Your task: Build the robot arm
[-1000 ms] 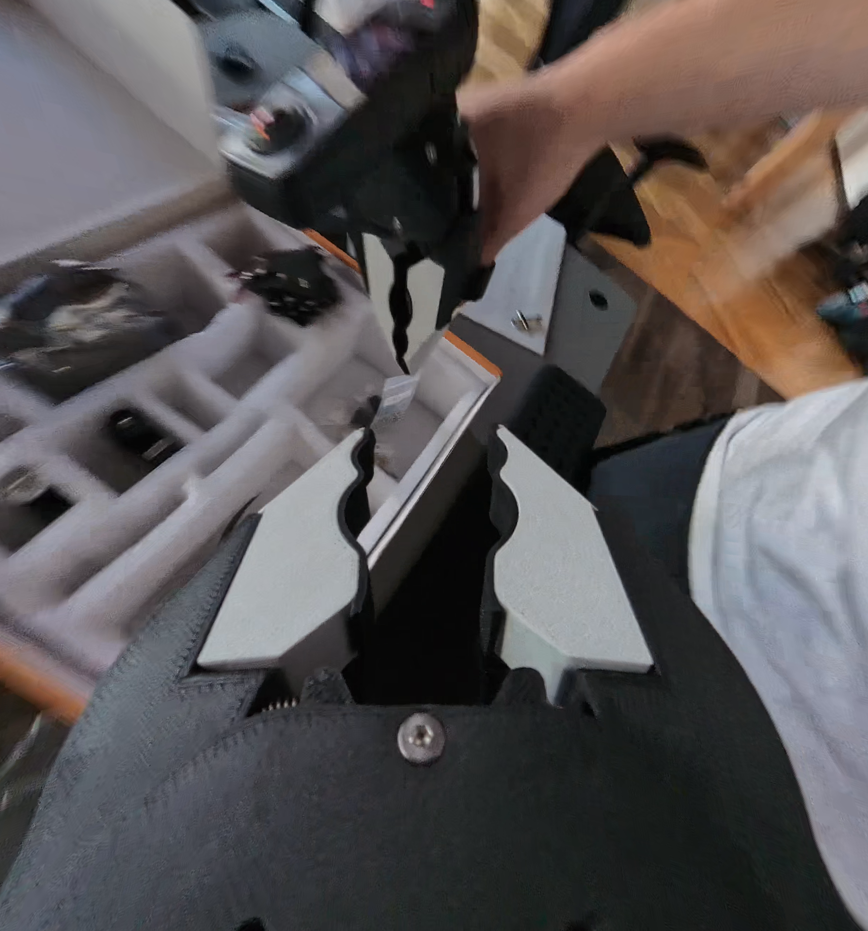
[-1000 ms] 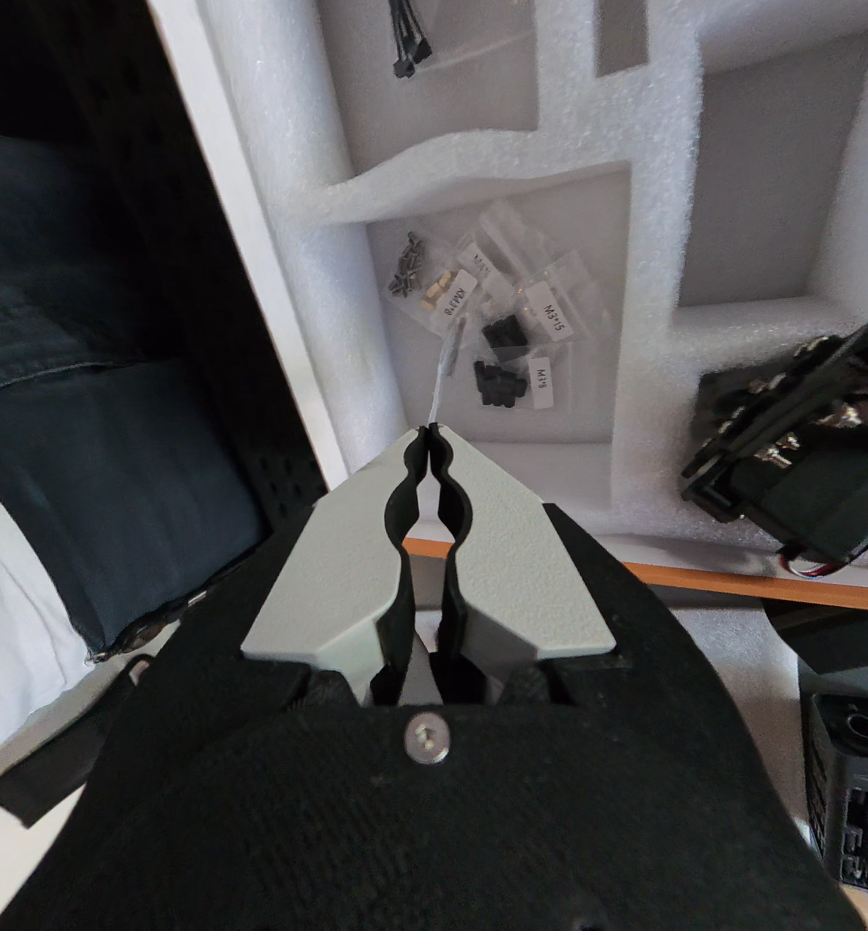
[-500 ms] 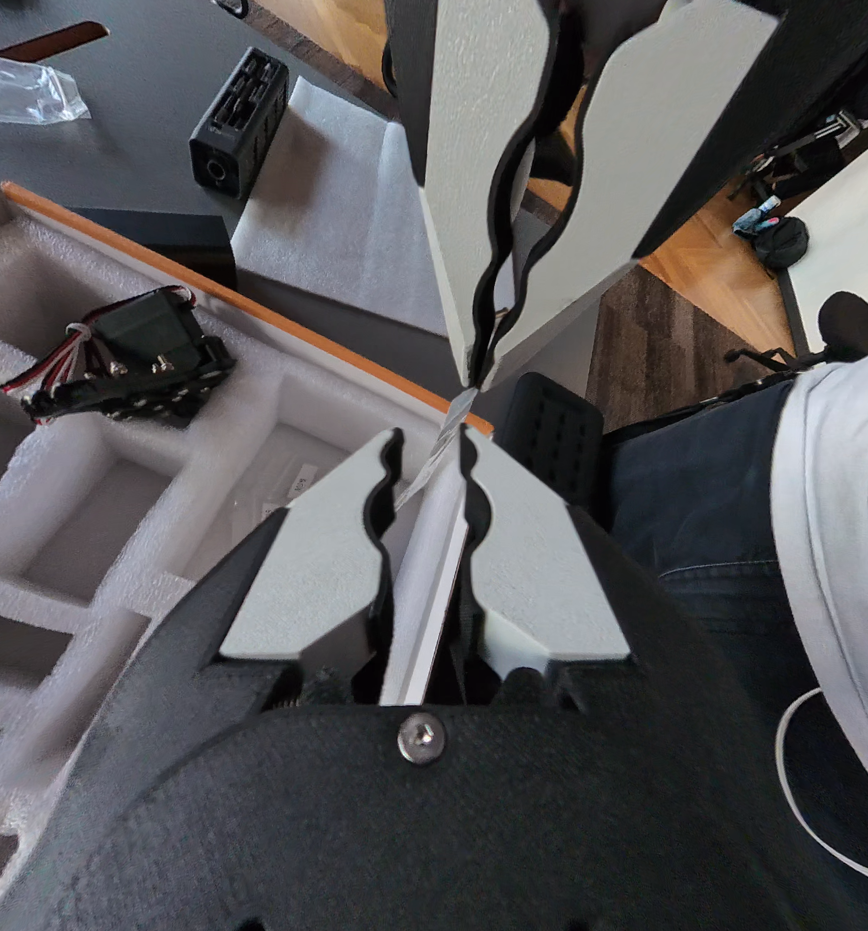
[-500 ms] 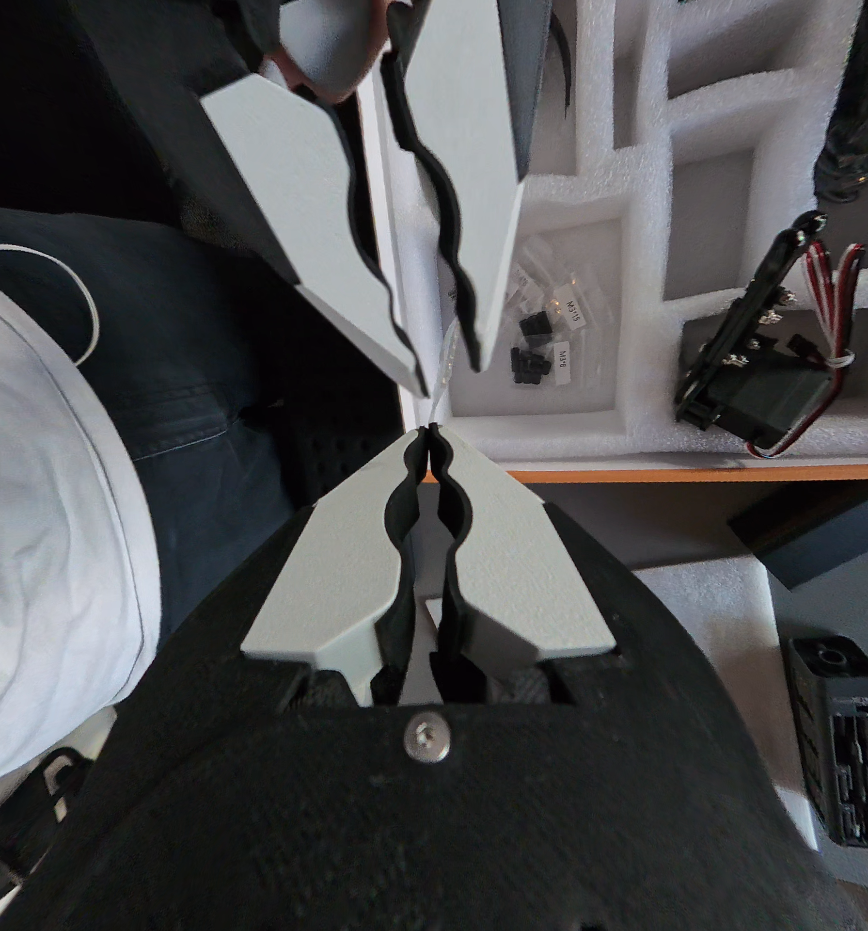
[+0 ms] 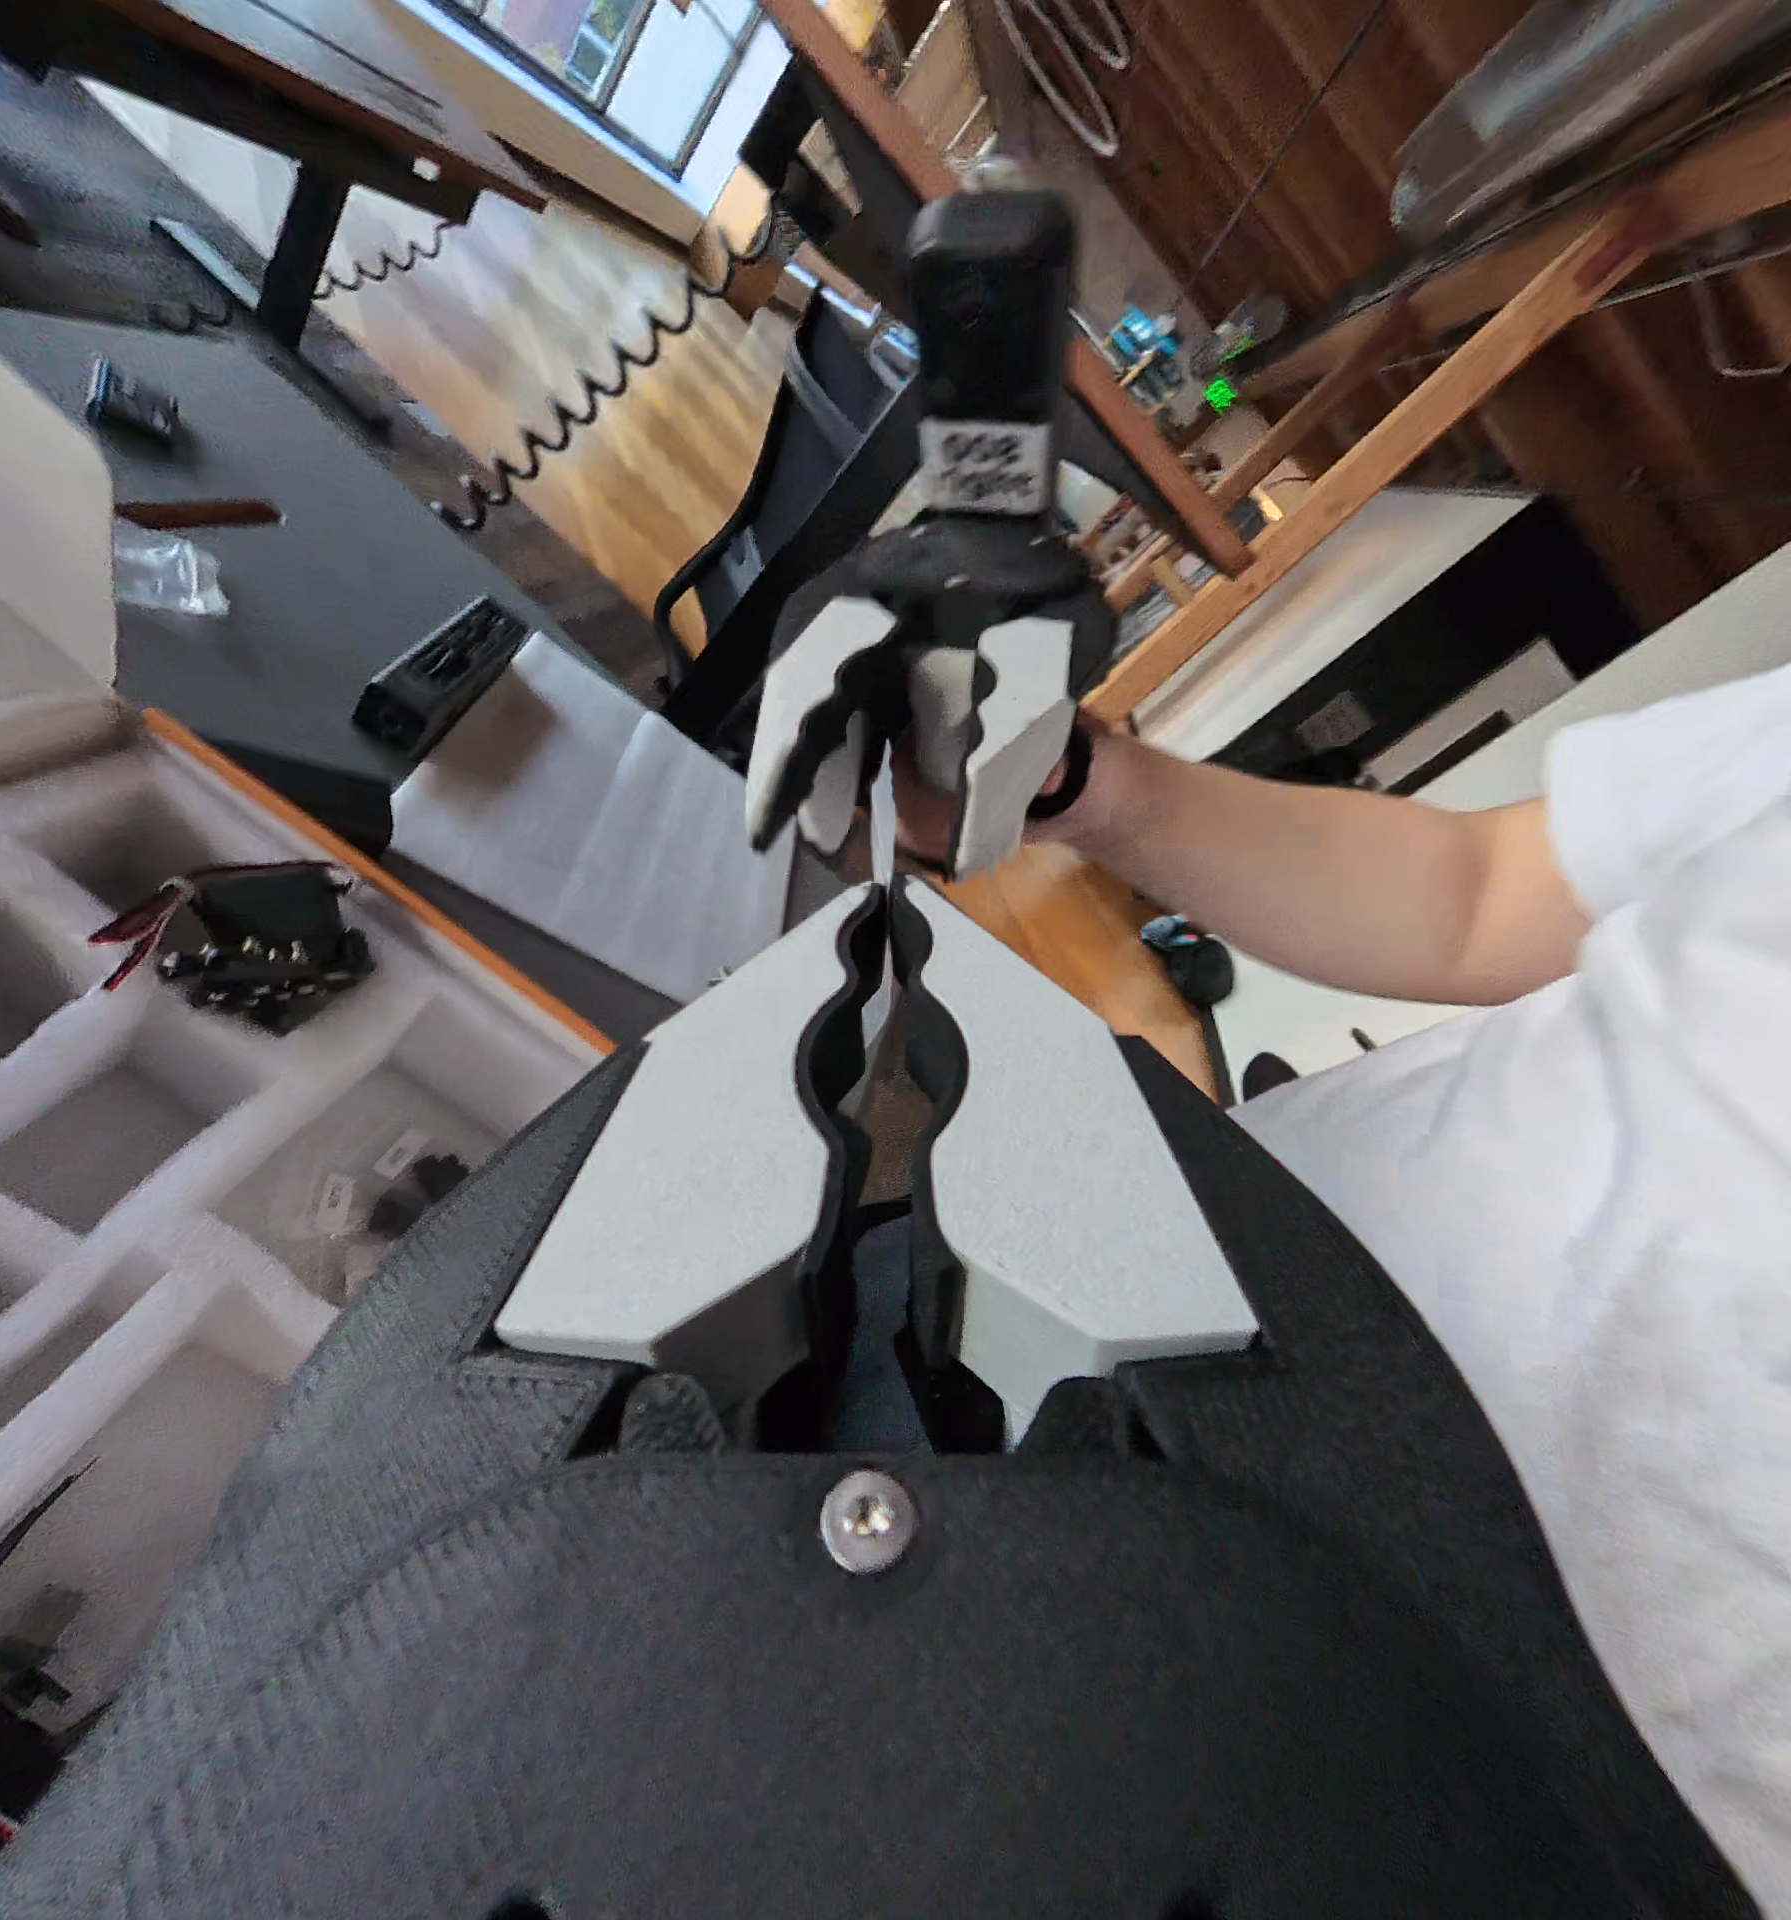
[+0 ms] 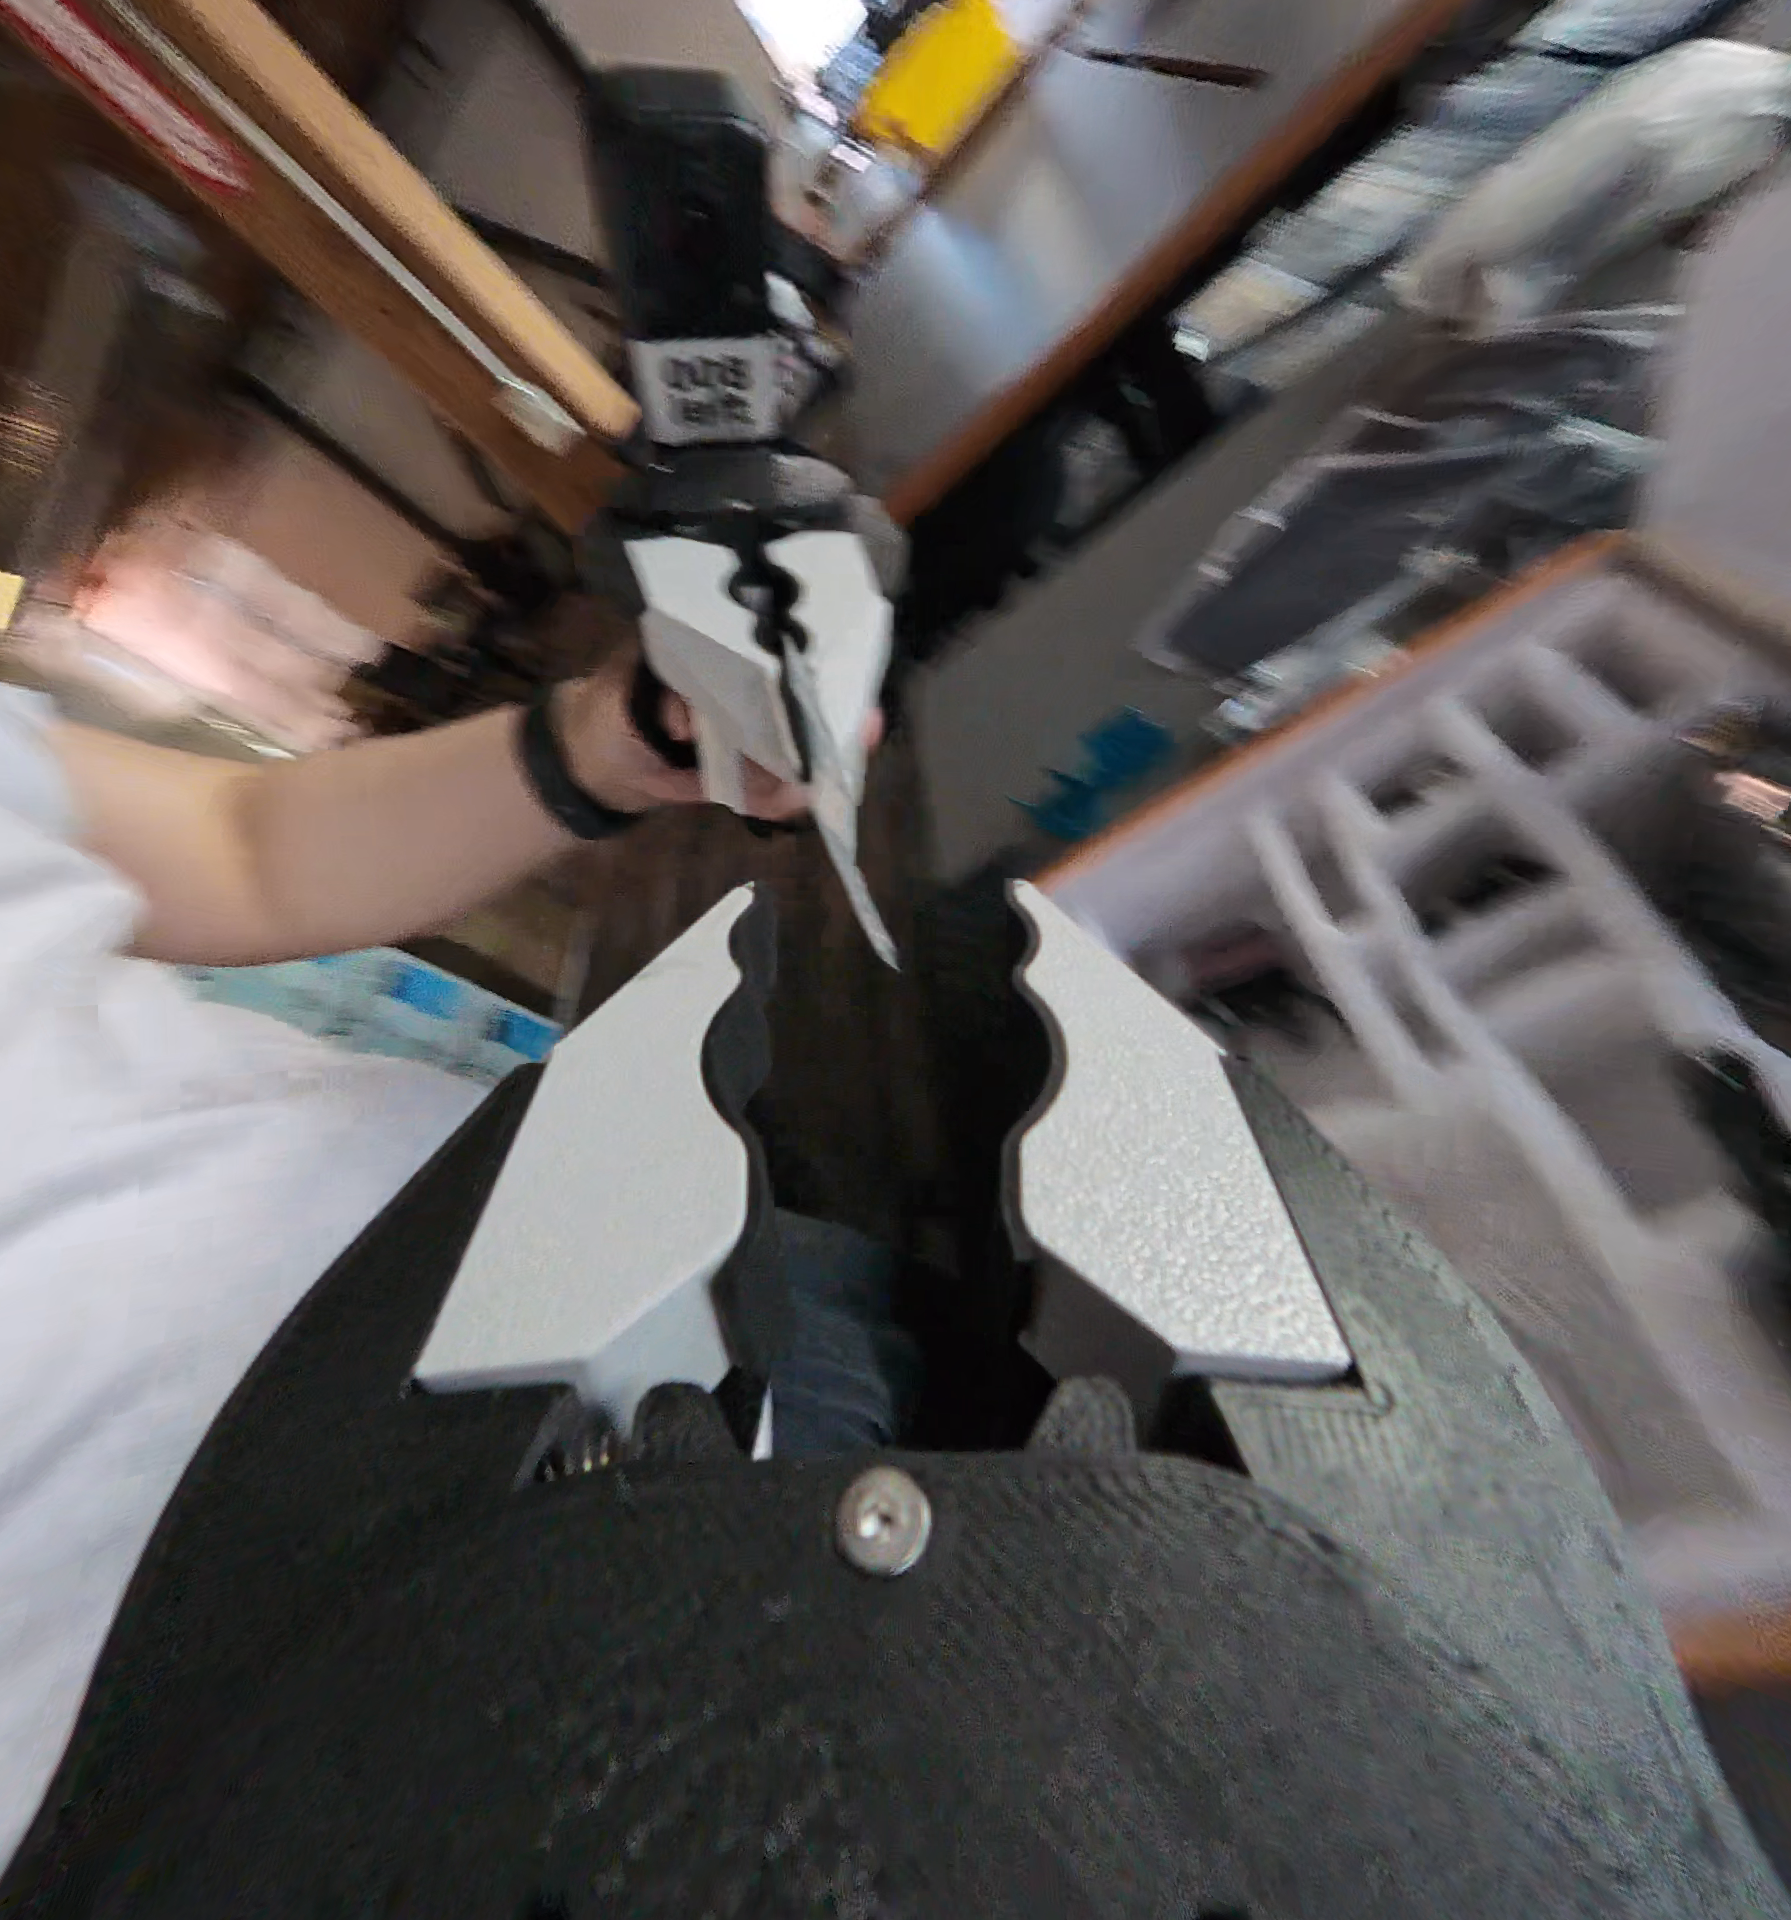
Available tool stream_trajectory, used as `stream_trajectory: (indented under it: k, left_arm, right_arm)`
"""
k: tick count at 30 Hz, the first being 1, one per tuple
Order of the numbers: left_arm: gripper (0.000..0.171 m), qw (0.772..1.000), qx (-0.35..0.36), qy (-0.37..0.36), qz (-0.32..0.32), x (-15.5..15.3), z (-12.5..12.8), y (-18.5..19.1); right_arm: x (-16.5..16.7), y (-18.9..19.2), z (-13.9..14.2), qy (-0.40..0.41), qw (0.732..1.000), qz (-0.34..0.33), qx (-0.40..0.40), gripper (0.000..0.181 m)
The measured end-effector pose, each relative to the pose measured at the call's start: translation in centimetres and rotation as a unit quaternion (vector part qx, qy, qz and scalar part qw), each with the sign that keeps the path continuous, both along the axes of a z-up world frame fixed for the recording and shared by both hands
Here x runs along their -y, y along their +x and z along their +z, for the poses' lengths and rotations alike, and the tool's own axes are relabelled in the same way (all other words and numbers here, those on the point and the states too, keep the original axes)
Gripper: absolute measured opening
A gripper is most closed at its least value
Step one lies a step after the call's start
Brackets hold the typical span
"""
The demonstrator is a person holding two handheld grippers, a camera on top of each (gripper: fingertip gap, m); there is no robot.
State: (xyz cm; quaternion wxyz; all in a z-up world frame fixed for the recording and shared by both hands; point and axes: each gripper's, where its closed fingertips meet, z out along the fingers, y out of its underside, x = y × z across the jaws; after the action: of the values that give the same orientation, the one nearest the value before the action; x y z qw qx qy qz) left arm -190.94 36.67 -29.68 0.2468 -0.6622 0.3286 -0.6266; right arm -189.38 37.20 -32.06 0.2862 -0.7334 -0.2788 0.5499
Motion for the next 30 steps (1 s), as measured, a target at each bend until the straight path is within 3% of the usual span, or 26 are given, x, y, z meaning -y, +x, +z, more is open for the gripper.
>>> stream_trajectory:
  k: [2, 3, 4, 8, 9, 11, 12, 17, 22, 30]
  left_arm:
    - [0.000, 1.000, 0.005, 0.001, -0.025, 0.2, 1.8, -0.8]
    - [0.000, 0.999, 0.003, 0.005, -0.039, 0.4, 2.4, -1.0]
    - [0.000, 0.999, 0.004, 0.011, -0.050, 0.4, 3.0, -1.2]
    - [0.000, 0.995, 0.045, 0.021, -0.090, 1.0, 5.5, -0.7]
    - [0.000, 0.994, 0.061, 0.023, -0.092, 1.1, 6.3, -0.3]
    - [0.025, 0.992, 0.092, 0.028, -0.077, 0.9, 8.1, 0.3]
    - [0.030, 0.992, 0.098, 0.036, -0.071, 1.0, 8.7, 0.6]
    - [0.028, 0.988, 0.101, 0.066, -0.101, 5.4, 10.7, 2.8]
    - [0.029, 0.976, 0.093, 0.100, -0.170, 13.8, 11.6, 10.4]
    - [0.040, 0.941, 0.182, 0.172, -0.228, 30.4, 18.5, 28.6]
  right_arm:
    - [-0.2, -2.3, 2.3, 0.009, 0.998, 0.007, -0.061, 0.039]
    - [-0.3, -3.0, 3.3, 0.018, 0.997, 0.006, -0.077, 0.029]
    - [0.0, -3.5, 4.2, 0.025, 0.995, 0.017, -0.094, 0.003]
    - [0.6, -3.1, 6.8, 0.008, 0.990, -0.021, -0.136, 0.000]
    - [0.9, -2.6, 7.5, 0.000, 0.989, -0.036, -0.142, 0.000]
    - [1.6, -0.8, 9.1, -0.008, 0.985, -0.067, -0.156, 0.000]
    - [2.1, 0.4, 10.0, -0.010, 0.983, -0.085, -0.162, 0.000]
    - [6.2, 8.2, 15.0, 0.015, 0.968, -0.179, -0.178, 0.000]
    - [15.5, 17.6, 19.1, 0.082, 0.949, -0.276, -0.127, 0.000]
    - [38.4, 36.3, 24.4, 0.158, 0.884, -0.440, 0.000, 0.000]
